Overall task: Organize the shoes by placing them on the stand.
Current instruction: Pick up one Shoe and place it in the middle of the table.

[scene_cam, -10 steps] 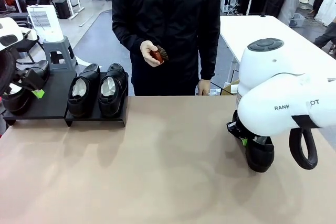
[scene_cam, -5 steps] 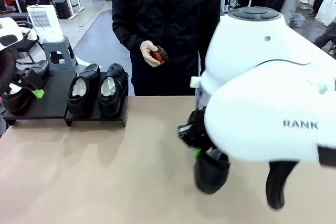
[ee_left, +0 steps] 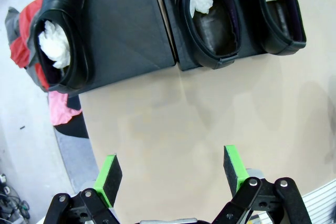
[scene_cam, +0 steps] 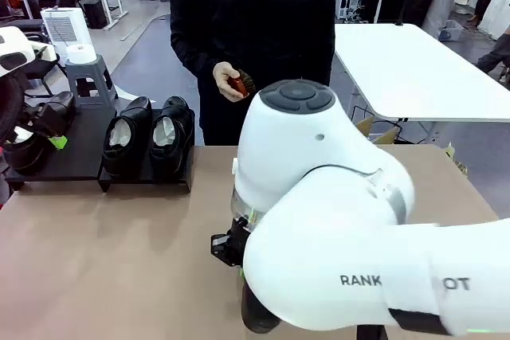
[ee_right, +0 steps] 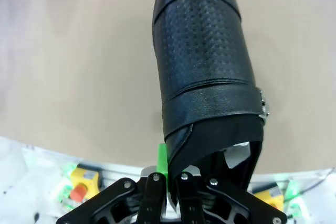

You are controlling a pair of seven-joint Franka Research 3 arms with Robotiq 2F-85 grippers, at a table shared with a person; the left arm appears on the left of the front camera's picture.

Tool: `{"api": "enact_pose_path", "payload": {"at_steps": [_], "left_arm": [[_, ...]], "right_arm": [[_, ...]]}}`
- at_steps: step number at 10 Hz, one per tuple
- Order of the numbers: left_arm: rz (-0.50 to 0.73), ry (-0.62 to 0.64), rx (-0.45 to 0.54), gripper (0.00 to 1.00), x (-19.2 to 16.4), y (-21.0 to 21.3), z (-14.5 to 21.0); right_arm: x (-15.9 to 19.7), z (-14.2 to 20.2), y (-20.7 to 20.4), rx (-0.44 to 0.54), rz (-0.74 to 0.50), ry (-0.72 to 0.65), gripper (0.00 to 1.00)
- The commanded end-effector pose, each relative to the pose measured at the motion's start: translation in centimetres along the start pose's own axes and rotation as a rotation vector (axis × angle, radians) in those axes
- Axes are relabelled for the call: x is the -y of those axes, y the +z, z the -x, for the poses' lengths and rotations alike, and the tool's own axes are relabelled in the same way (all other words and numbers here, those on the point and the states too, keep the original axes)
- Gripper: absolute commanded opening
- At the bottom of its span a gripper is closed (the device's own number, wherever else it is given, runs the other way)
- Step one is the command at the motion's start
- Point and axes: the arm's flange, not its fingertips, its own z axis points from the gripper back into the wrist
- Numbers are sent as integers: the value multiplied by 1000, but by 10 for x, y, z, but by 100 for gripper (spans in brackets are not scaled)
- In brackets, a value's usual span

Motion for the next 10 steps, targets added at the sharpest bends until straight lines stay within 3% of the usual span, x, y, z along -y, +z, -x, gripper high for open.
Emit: {"api": "enact_pose_path", "payload": {"at_steps": [1, 3, 4, 8, 9, 10], "left_arm": [[9, 2, 13, 100, -1, 1, 1], [9, 2, 13, 100, -1, 1, 1], [9, 2, 13, 100, -1, 1, 1], [9, 2, 13, 100, -1, 1, 1], [9, 2, 13, 100, -1, 1, 1], [9, 2, 13, 100, -1, 1, 1]], "right_arm": [[-22, -15, -13, 46, 15, -8, 0], [-24, -22, -31, 22, 8, 7, 0], [-22, -28, -41, -18, 4, 24, 11], [-13, -32, -35, -19, -32, 4, 86], [-8, -32, -26, -10, -48, -8, 100], [0, -32, -12, -23, -65, -29, 100]]}}
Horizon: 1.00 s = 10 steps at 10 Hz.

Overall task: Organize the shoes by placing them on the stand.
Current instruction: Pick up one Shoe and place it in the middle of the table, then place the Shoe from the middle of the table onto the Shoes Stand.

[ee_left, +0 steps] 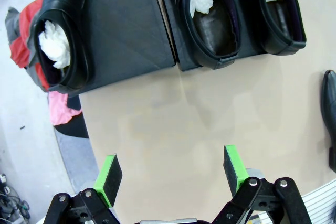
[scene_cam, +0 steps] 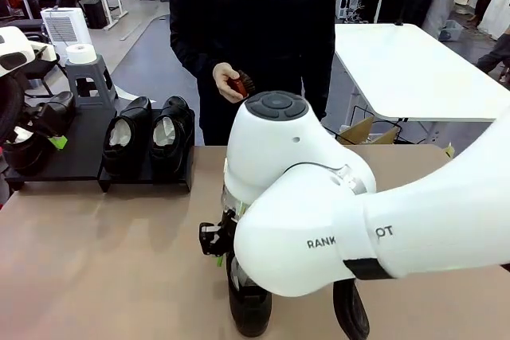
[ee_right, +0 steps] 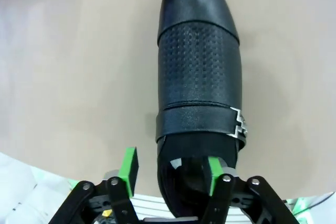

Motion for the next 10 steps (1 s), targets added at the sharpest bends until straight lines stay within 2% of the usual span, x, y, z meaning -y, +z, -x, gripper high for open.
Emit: {"api": "enact_pose_path", "payload": {"at_steps": [1, 3, 4, 10], "left_arm": [[10, 2, 13, 100, -1, 1, 1], [10, 2, 13, 100, -1, 1, 1], [10, 2, 13, 100, -1, 1, 1], [10, 2, 13, 100, -1, 1, 1]], "right_arm": [[15, 4, 27, -25, -42, -11, 100], [30, 6, 51, -81, -95, -18, 100], [5, -1, 25, -18, -44, -26, 100], [5, -1, 25, -18, -44, -26, 100]]}}
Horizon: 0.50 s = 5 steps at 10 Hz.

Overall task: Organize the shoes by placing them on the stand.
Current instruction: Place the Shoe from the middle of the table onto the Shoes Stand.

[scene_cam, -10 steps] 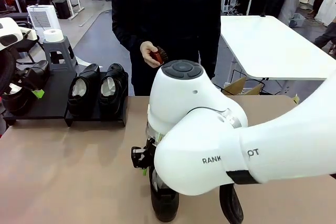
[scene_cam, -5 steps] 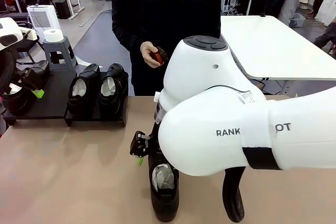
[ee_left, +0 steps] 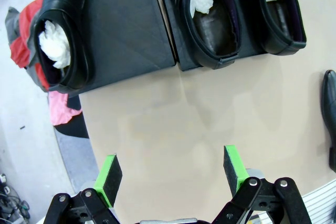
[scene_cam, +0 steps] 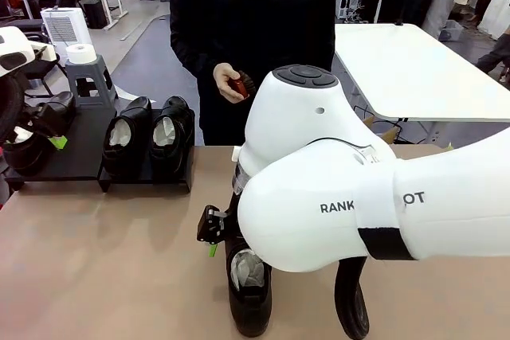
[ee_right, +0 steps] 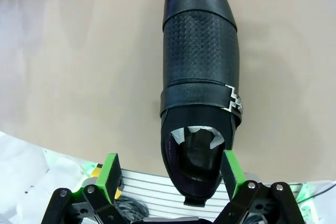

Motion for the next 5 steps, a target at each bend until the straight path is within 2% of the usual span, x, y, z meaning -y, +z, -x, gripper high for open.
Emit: {"api": "enact_pose_path", "payload": {"at_steps": [1, 3, 4, 5], "left_arm": [[10, 2, 13, 100, -1, 1, 1], [10, 2, 13, 100, -1, 1, 1], [10, 2, 13, 100, -1, 1, 1], [0, 0, 0, 100, 0, 0, 0]], "right_arm": [[-5, -2, 0, 36, 10, -11, 100], [0, 0, 0, 1, -1, 0, 100], [9, 10, 29, 47, -9, 72, 100], [37, 5, 66, 111, -26, 63, 100]]}}
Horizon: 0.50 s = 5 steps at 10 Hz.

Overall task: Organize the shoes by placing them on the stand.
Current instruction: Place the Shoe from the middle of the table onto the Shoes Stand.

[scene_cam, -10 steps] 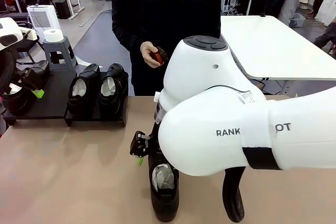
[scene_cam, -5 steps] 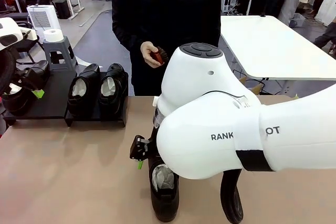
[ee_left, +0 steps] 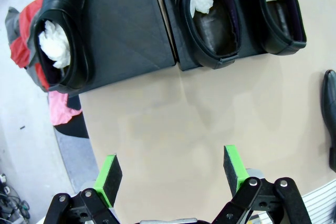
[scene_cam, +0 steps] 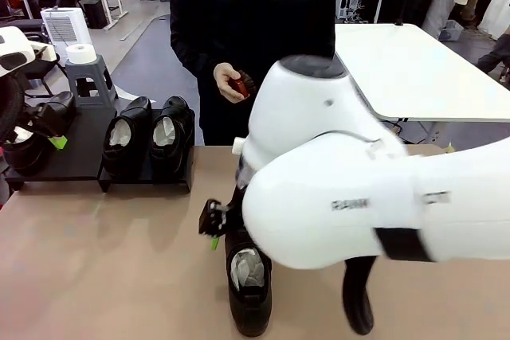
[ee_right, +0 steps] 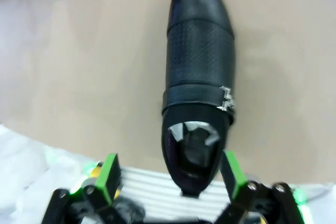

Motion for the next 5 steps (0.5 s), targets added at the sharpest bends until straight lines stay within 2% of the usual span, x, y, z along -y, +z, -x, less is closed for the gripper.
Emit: {"api": "enact_pose_path", "payload": {"at_steps": [1, 3, 4, 5], "left_arm": [[69, -31, 4, 100, 35, 13, 17], [244, 16, -150, 100, 112, 36, 63], [301, 65, -262, 100, 141, 38, 79], [350, 106, -309, 100, 163, 31, 87]], "right_arm": [[66, -4, 68, 134, 22, -12, 100], [149, -33, 87, 185, 179, -237, 100], [183, -43, 84, 174, 198, -348, 100], [214, -53, 75, 131, 208, -441, 100]]}}
